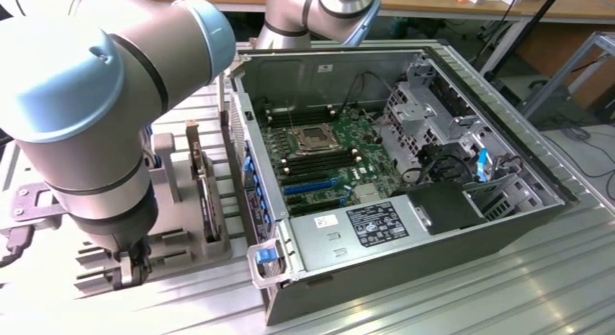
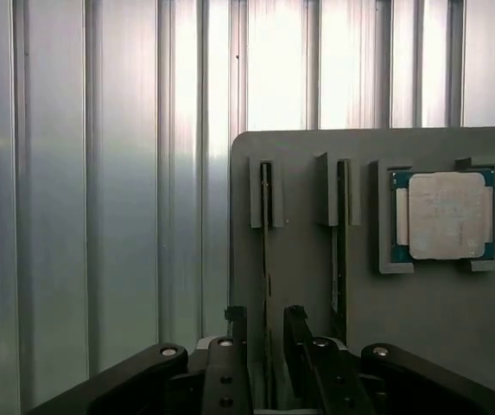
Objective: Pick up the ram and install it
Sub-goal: 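Pick up the ram and move it above insertion slot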
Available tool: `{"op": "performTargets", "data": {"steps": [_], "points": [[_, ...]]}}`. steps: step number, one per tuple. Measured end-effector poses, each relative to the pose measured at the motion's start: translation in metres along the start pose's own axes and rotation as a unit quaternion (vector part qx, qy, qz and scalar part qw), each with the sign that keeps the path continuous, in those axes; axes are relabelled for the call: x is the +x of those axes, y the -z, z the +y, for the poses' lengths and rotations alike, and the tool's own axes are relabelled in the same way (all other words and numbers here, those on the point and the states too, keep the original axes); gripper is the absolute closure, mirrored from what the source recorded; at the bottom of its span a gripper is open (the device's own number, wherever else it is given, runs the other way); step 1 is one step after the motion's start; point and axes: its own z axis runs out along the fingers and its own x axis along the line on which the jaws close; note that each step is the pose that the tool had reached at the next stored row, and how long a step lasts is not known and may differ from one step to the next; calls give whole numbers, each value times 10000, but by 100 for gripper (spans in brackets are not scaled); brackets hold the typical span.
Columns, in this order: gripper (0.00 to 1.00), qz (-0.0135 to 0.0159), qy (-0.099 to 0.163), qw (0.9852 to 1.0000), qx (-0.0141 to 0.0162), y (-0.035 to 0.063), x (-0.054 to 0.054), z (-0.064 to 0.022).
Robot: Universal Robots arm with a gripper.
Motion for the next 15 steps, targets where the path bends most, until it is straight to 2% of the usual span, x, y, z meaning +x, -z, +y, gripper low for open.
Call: {"op": "performTargets", "data": {"steps": [6,15], "points": [[69,-1,8,10000,2,-73,-3,-8],[70,-2,11,10000,3,-79,-18,-10]]}}
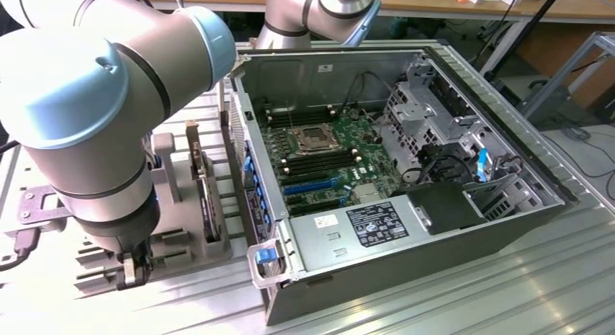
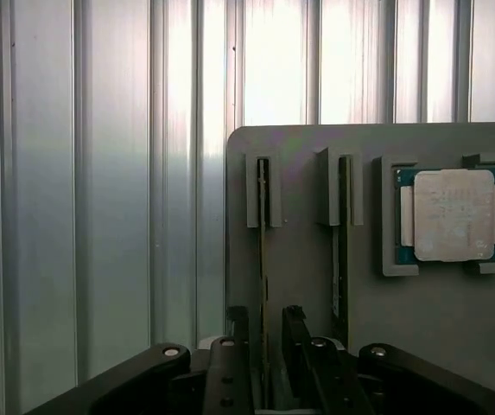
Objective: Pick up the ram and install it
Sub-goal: 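Pick up the ram and move it above insertion slot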
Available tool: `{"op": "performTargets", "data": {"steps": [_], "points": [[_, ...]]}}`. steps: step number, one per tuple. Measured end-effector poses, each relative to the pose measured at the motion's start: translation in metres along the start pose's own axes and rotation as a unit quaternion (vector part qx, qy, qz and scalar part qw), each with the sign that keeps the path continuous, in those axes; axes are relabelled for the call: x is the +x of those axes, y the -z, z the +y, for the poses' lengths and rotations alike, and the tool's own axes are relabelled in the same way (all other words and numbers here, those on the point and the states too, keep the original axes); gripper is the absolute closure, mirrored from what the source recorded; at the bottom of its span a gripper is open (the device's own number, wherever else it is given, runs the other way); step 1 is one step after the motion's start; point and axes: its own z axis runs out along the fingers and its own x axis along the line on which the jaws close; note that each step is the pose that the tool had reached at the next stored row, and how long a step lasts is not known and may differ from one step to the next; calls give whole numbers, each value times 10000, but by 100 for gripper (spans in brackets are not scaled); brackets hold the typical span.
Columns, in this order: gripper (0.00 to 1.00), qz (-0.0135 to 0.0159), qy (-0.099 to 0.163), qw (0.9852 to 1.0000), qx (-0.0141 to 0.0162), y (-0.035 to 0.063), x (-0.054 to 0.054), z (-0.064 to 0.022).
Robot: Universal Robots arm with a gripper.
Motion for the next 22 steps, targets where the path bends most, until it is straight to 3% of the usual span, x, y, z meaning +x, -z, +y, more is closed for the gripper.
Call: {"op": "performTargets", "data": {"steps": [3,8,13,16,22], "points": [[86,0,0,10000,0,0,0,0],[86,-1,0,10000,1,7,0,0],[86,-7,1,10000,0,267,1,13],[86,-5,52,10000,0,523,2,24],[86,13,451,9990,-1,837,3,37]]}}
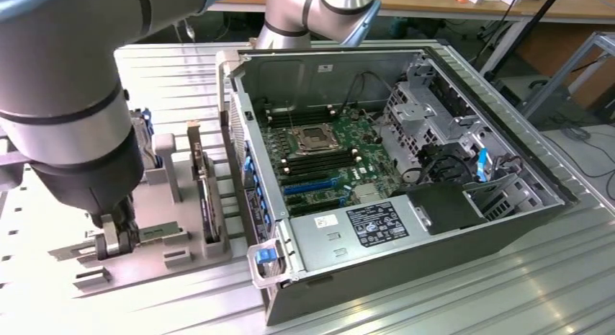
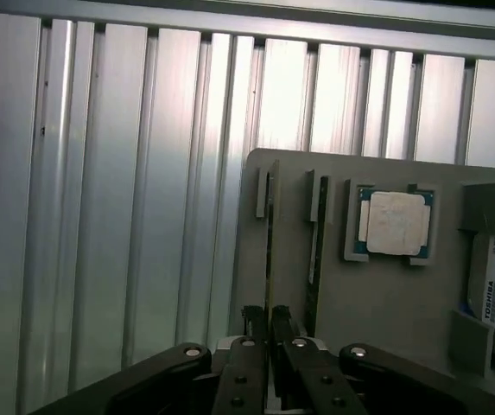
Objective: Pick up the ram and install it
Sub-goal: 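Pick up the ram and move it above insertion slot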
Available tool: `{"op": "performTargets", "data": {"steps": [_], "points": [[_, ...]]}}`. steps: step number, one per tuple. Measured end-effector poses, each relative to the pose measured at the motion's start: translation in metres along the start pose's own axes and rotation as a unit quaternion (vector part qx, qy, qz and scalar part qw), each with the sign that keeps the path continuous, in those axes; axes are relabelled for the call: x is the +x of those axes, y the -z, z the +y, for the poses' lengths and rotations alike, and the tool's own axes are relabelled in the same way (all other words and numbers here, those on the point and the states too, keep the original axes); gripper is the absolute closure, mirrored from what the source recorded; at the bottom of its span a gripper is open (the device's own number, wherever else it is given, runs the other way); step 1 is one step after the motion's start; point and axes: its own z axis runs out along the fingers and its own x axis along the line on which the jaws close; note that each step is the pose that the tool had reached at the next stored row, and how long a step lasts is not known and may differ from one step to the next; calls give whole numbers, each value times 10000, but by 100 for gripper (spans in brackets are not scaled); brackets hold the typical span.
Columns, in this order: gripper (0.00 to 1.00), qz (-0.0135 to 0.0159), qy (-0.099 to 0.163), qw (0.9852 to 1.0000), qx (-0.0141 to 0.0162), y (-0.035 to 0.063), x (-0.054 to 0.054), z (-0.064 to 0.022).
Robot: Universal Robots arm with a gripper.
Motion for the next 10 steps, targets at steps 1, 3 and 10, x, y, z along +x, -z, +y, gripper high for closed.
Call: {"op": "performTargets", "data": {"steps": [1,3,10], "points": [[86,-1,12,10000,1,42,0,2],[86,0,27,10000,1,141,0,6],[86,1,35,10000,-10,666,10,-210]]}}
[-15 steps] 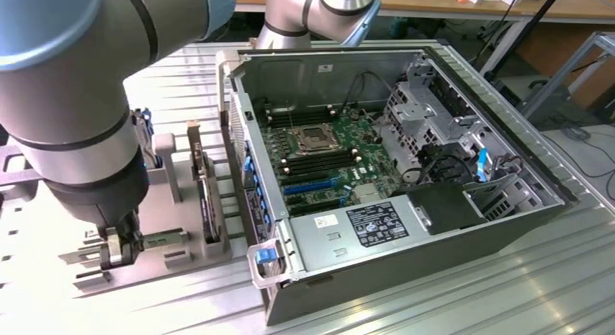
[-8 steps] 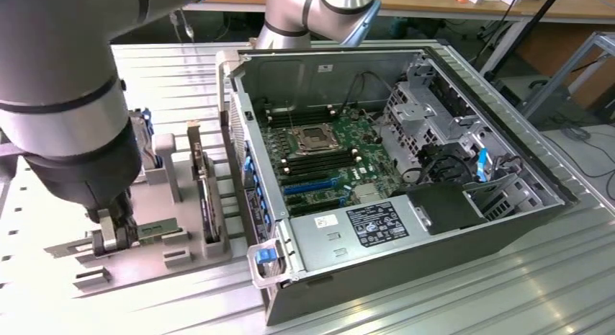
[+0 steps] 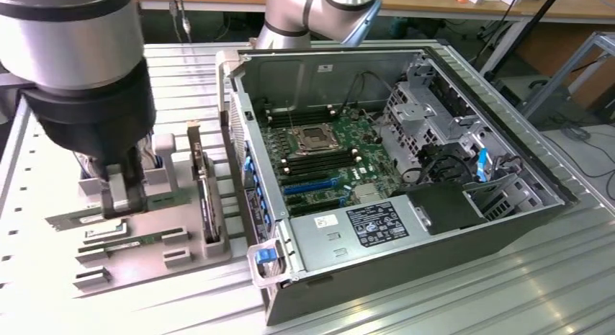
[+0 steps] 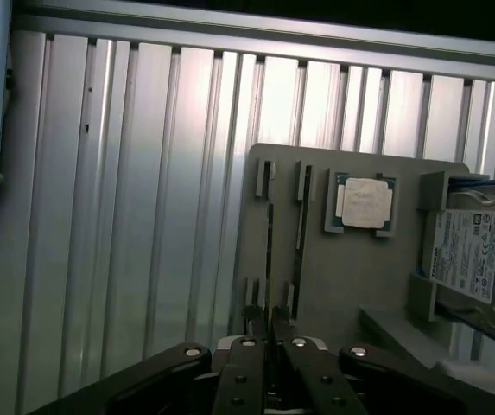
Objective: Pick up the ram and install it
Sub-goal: 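Pick up the ram and move it above insertion slot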
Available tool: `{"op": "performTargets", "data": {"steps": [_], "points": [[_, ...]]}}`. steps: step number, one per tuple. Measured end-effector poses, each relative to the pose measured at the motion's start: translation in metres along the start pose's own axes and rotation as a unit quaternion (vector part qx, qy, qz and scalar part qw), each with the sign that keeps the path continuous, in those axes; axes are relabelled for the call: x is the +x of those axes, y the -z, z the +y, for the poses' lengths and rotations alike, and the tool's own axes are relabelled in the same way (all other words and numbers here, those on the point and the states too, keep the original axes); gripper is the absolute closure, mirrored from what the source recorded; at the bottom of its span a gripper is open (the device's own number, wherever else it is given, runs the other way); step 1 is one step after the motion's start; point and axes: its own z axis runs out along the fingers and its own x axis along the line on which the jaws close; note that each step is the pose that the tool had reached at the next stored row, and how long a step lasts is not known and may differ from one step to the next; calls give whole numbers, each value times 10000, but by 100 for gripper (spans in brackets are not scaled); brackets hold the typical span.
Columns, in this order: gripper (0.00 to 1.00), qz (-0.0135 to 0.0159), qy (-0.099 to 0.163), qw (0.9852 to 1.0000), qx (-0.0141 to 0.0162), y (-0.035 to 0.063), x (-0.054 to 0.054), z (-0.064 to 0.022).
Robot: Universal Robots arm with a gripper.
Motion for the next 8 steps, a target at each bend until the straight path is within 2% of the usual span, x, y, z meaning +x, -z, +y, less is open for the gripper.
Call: {"op": "performTargets", "data": {"steps": [2,3,6,8], "points": [[86,-1,0,10000,-5,46,10,-92],[86,-1,0,10000,-8,75,18,-166],[86,-1,0,10000,-13,149,46,-459],[86,-2,0,10000,-12,166,53,-571]]}}
